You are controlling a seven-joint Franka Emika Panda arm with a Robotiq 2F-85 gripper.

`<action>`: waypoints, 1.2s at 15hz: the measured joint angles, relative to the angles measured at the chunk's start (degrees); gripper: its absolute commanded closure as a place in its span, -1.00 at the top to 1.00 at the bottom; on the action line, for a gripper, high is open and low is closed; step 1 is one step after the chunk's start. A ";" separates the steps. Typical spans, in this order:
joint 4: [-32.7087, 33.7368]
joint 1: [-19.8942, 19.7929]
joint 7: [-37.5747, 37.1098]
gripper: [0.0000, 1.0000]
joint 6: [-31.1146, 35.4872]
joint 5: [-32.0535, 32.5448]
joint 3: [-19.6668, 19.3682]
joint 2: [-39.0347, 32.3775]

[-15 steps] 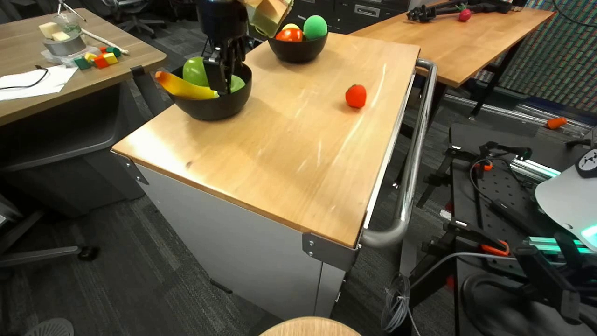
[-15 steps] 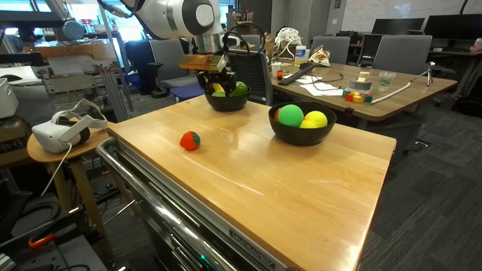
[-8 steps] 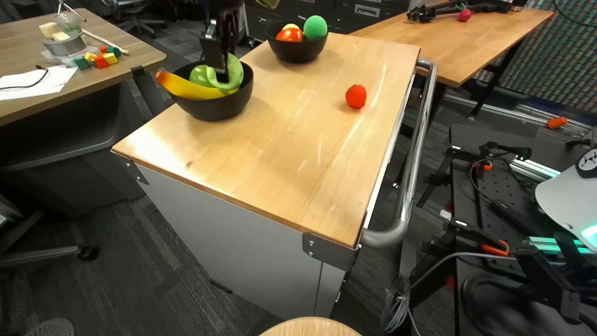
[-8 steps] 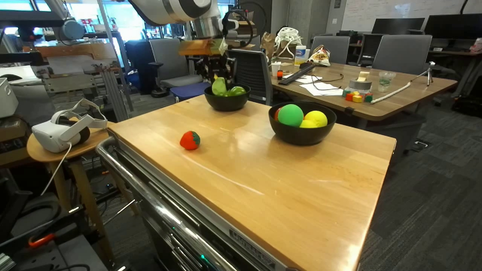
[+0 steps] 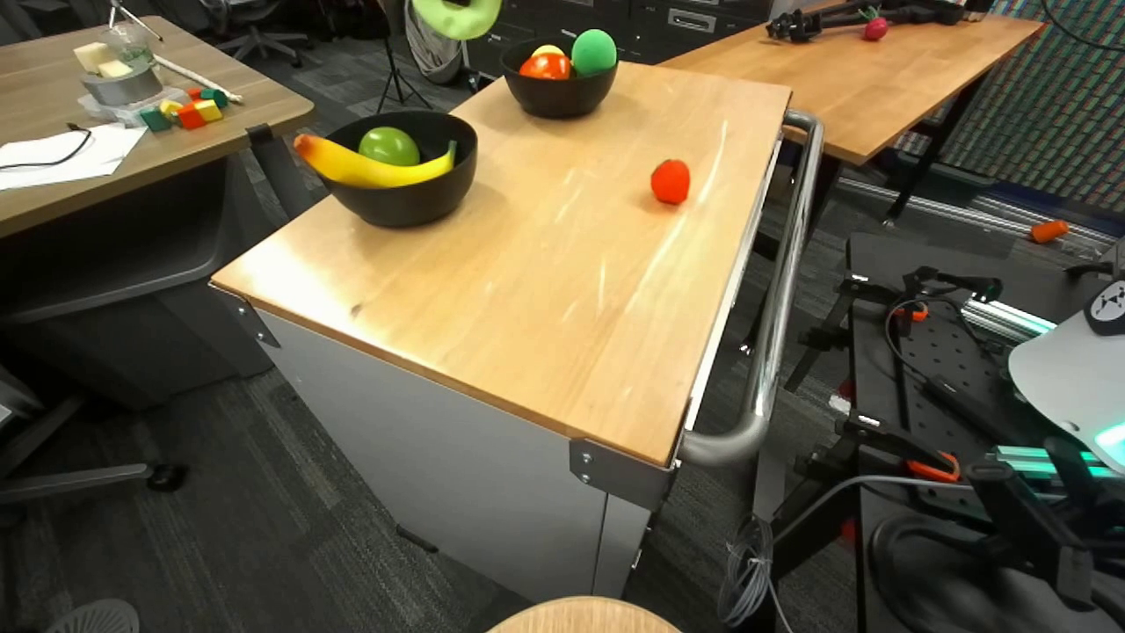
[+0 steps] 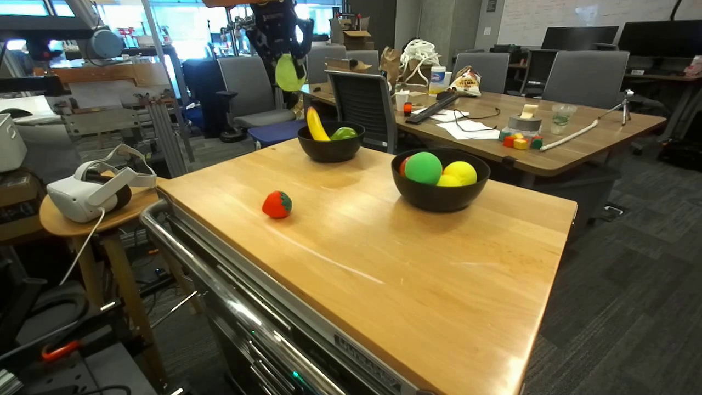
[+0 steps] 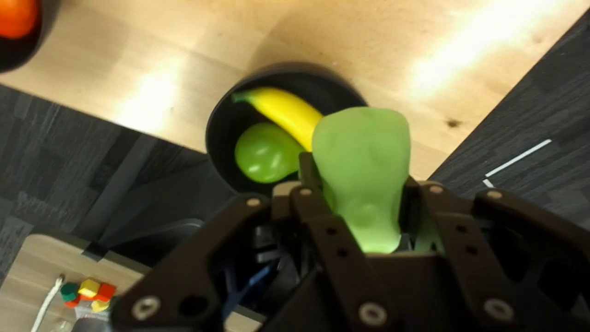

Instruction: Take the fruits out of the left and right bowl respectively and put them on the table

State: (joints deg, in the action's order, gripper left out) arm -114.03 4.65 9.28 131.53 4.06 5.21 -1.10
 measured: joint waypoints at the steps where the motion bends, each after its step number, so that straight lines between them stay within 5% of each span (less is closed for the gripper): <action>1: -2.97 -0.27 1.62 -0.78 -0.54 -4.33 -0.26 1.87; 5: -13.04 -0.60 7.82 -0.79 -1.86 -18.91 -2.43 4.27; 11: -19.40 -0.84 9.24 -0.81 -1.53 -24.08 -3.68 1.75; 14: -19.82 -0.93 9.53 -0.13 -1.54 -24.65 -3.68 0.02; 18: -19.85 -0.94 9.53 0.43 -1.58 -24.54 -3.61 -1.53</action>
State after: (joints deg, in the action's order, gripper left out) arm -133.88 3.71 18.81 129.95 -20.48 1.60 -2.63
